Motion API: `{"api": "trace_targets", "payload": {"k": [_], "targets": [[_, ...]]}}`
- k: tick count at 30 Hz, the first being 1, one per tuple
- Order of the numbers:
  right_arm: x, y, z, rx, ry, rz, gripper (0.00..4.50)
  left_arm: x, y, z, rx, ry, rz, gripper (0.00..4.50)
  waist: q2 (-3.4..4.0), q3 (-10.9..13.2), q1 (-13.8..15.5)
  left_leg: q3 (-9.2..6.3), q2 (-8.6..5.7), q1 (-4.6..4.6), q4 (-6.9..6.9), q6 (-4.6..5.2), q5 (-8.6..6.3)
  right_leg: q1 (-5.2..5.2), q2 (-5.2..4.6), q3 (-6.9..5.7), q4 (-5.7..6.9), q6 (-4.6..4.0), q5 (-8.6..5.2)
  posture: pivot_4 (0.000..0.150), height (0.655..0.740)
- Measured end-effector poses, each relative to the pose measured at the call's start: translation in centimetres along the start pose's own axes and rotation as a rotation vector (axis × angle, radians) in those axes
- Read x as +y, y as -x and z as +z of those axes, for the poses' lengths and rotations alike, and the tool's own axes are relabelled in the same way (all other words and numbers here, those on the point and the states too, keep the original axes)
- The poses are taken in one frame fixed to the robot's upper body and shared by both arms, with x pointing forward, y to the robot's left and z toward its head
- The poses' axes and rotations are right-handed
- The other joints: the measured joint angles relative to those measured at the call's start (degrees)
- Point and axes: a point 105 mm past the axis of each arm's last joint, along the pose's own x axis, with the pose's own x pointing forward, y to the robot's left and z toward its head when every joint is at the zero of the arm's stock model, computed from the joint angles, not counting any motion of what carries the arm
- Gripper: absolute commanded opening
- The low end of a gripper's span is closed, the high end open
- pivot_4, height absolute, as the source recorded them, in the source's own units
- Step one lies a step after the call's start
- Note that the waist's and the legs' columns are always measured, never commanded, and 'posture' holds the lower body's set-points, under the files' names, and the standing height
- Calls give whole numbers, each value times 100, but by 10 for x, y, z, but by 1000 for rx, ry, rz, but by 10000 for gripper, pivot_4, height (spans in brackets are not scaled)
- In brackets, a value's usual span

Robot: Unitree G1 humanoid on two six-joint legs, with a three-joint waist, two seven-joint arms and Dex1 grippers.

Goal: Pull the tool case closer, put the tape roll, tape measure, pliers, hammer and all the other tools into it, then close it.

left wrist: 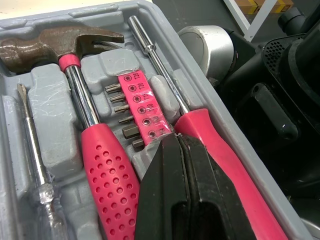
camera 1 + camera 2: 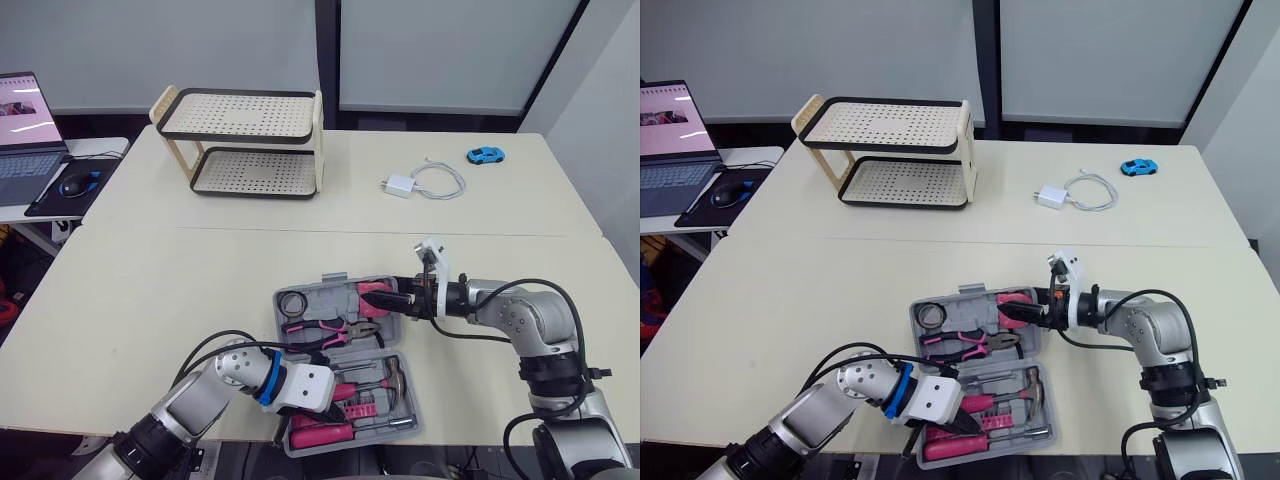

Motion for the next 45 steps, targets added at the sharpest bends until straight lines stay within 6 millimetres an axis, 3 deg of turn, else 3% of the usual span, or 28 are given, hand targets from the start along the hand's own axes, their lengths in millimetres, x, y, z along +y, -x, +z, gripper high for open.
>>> {"api": "trace_targets", "payload": {"k": [9, 16, 19, 24, 27, 32, 38, 45], "targets": [[16, 8, 0, 38, 123, 59, 44859, 2, 3, 1, -48, 81, 43, 0, -1, 1, 4, -4, 0, -2, 6, 0, 0, 0, 0, -2, 3, 0, 0, 1500, 7350], [24, 13, -1, 55, 178, 86, 44859, 16, 32, 9, -121, 132, 183, 0, -2, 2, 12, -5, 0, -5, 7, 0, 0, 0, -1, -3, 2, 0, 1, 1500, 7350], [27, 15, -2, 63, 201, 93, 44859, 9, 45, 6, -142, 181, 205, 0, -1, 3, 12, -6, 1, -8, 5, 0, 0, -4, 0, -4, 1, 0, 0, 1500, 7350], [39, 20, -4, 78, 263, 129, 44859, -27, 76, -4, -104, 291, 127, 0, 2, 11, 3, -2, 7, -11, 0, 0, 0, -17, 2, -3, 5, -5, -2, 1500, 7350], [42, 25, -5, 97, 305, 132, 44859, -36, 94, -12, -65, 344, 136, 0, 4, 14, 27, 1, 5, -14, 3, 0, 0, -18, 0, -2, 3, -5, -2, 1500, 7350], [58, 21, -10, 109, 385, 164, 44859, -33, 100, -27, -59, 363, 195, 0, 3, 14, 50, 1, 5, -15, 4, 0, 0, -18, 1, -3, 3, -4, -1, 1500, 7350], [55, 21, -12, 104, 414, 130, 44859, -33, 99, -29, -59, 352, 199, 0, 2, 14, 53, 2, 5, -16, 7, -1, 1, -18, -1, -1, 4, -4, -1, 1500, 7350], [51, 30, -15, 144, 468, 110, 44859, -56, 112, -43, -26, 449, 182, 0, 0, 15, 41, 2, 7, -15, 4, 0, 0, -20, 1, -3, 5, -5, -2, 1500, 7350]]}}
